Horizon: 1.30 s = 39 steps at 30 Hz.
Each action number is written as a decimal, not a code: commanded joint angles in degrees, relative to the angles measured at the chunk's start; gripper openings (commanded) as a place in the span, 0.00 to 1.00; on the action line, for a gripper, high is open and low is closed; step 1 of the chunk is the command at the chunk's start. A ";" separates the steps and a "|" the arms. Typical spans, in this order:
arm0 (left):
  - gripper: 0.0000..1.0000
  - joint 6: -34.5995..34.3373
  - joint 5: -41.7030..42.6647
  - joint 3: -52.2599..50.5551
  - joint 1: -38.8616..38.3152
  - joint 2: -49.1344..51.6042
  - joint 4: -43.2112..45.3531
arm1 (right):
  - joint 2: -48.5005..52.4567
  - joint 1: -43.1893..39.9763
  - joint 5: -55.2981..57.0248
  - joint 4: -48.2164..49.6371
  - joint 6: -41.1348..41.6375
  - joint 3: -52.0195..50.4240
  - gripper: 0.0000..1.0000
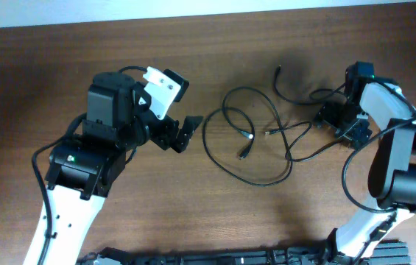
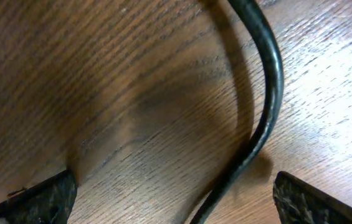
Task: Untangle cables
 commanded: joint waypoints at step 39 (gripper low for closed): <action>0.99 -0.31 0.81 0.42 0.09 -0.76 0.13 | 4.20 -0.11 0.22 -16.39 -2.86 55.45 0.04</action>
